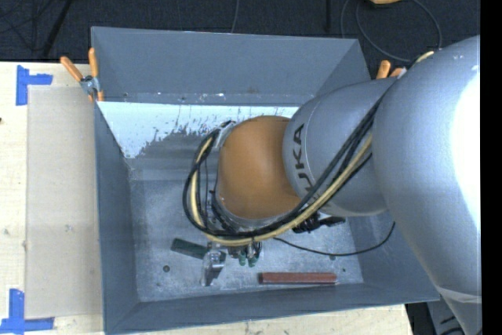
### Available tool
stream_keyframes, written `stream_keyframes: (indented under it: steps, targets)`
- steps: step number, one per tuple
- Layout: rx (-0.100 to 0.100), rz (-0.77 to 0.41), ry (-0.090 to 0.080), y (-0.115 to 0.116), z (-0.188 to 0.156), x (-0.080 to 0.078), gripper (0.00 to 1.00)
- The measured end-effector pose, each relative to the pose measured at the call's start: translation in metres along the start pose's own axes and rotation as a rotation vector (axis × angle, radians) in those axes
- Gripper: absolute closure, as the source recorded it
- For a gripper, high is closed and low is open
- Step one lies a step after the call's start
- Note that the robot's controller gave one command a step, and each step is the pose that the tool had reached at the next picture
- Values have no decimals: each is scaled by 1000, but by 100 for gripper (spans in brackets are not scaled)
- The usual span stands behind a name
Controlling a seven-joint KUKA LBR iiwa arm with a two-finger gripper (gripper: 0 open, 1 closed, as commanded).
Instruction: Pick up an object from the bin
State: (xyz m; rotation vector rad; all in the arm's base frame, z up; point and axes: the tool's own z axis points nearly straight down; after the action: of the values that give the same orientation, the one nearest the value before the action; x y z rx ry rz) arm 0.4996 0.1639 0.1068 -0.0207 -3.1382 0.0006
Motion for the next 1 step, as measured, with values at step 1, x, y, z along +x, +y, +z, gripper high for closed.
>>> stream_keyframes:
  steps: [1]
  targets:
    - [-5, 50, -16, 8, 32, -17, 100]
